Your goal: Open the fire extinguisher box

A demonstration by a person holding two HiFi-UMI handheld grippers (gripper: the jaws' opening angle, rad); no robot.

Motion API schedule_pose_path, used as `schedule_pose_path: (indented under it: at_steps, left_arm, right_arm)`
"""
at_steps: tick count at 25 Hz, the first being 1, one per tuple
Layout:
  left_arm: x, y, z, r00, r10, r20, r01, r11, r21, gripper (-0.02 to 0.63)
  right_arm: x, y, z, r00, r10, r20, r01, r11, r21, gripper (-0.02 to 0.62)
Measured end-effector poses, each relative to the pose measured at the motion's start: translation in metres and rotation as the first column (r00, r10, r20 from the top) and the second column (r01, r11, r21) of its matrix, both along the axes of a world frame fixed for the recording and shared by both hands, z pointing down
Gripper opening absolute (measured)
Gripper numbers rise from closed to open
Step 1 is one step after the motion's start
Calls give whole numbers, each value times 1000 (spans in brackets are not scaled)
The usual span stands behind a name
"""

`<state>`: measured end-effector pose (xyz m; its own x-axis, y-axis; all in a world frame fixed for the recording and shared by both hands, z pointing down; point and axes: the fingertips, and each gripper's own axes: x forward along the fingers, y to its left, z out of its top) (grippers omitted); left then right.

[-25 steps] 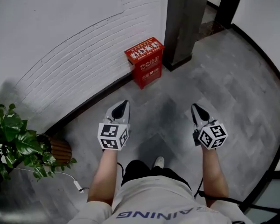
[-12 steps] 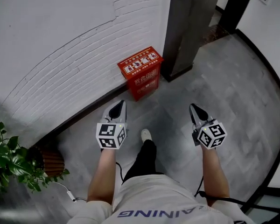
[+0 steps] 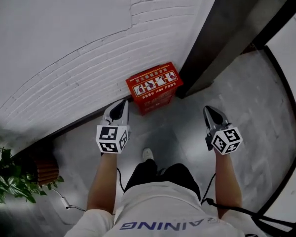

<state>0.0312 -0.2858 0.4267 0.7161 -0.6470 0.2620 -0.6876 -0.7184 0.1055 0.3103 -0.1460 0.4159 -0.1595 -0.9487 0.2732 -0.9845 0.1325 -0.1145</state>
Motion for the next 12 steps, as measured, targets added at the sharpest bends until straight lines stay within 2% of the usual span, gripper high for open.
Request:
schedule_pose_path:
  at_steps: [3,6,12]
  left_arm:
    - [5,-28,2,999,-33,-1,33,999,-2,5]
    - [12,-46,15,996,-92,-4,92,995,-36,5]
    - [29,-57,50,980,-196,28,198,975,-96,5]
  right_arm:
    - [7,-40,7,999,-53,-12,53,998,-32,3]
    - [14,-79,16,993,-118,-17,117,992,-54,3]
    - [32,-148,50,963,-269,0,268,959,-93,3]
